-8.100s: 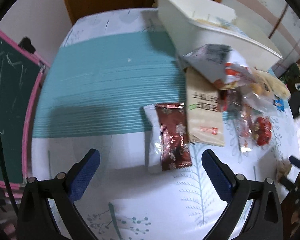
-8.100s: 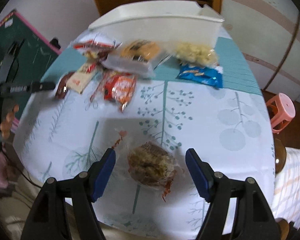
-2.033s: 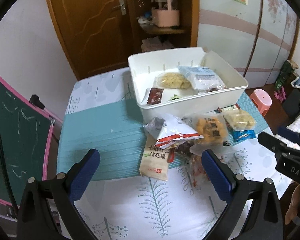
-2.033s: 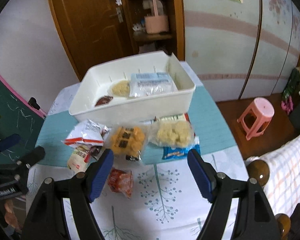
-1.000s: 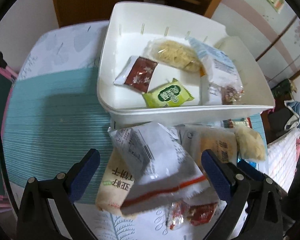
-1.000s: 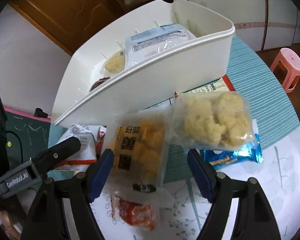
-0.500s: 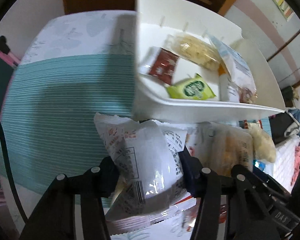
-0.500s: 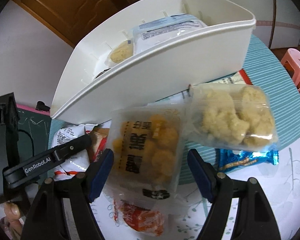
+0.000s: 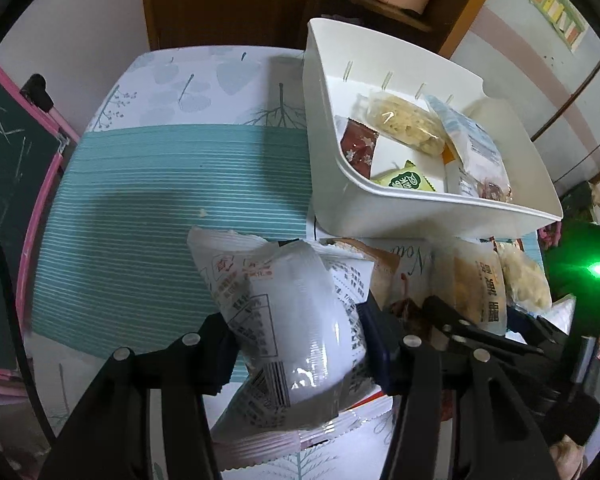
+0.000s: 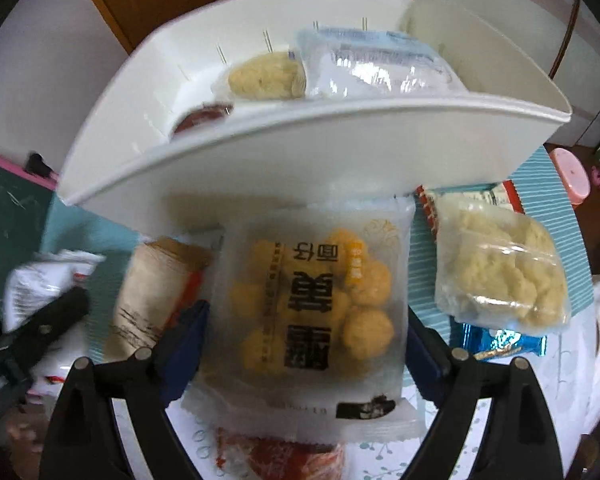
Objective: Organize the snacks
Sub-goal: 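Grasp the white printed bag with left tool while right tool grasps yellow-ball packet, then lift both packets over the white basket and release them inside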
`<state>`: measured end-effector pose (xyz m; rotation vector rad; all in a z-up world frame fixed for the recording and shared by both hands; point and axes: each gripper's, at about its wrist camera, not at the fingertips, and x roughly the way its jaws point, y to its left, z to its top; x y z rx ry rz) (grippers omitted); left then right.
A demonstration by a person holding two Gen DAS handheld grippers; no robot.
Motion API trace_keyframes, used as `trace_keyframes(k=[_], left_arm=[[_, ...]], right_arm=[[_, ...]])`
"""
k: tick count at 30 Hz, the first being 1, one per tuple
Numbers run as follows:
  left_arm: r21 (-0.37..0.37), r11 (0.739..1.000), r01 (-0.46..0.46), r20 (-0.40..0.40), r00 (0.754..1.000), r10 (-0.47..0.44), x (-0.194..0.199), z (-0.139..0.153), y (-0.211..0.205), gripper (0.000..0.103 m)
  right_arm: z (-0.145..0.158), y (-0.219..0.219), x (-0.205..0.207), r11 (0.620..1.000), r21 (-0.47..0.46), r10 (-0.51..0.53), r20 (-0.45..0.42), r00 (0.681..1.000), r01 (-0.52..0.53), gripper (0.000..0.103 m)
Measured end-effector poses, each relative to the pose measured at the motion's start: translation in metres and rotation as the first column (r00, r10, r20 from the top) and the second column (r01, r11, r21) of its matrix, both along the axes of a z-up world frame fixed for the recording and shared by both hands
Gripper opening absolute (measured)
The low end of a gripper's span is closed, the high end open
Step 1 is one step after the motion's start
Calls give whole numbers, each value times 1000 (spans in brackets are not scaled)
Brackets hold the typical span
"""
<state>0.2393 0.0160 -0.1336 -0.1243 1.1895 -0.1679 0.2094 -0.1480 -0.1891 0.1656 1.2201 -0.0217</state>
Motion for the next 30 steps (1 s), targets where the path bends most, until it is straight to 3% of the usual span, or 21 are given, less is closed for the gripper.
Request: trace_keyframes(k=[3, 7, 17, 30], left_arm=[[12, 1000, 12, 15, 1000, -12, -6, 4, -4, 52], [24, 999, 31, 37, 999, -32, -14, 12, -9, 52], [49, 996, 79, 109, 991, -84, -42, 43, -18, 52], [74, 988, 134, 216, 965, -147, -76, 98, -47, 52]], right_arm=[[-2, -4, -2, 999, 29, -13, 7, 1000, 13, 89], [3, -6, -7, 1000, 1, -9, 21, 1000, 9, 79], [24, -10, -44, 1000, 28, -2, 67, 998, 0, 78], [107, -25, -102, 999, 31, 11, 300, 954, -21, 78]])
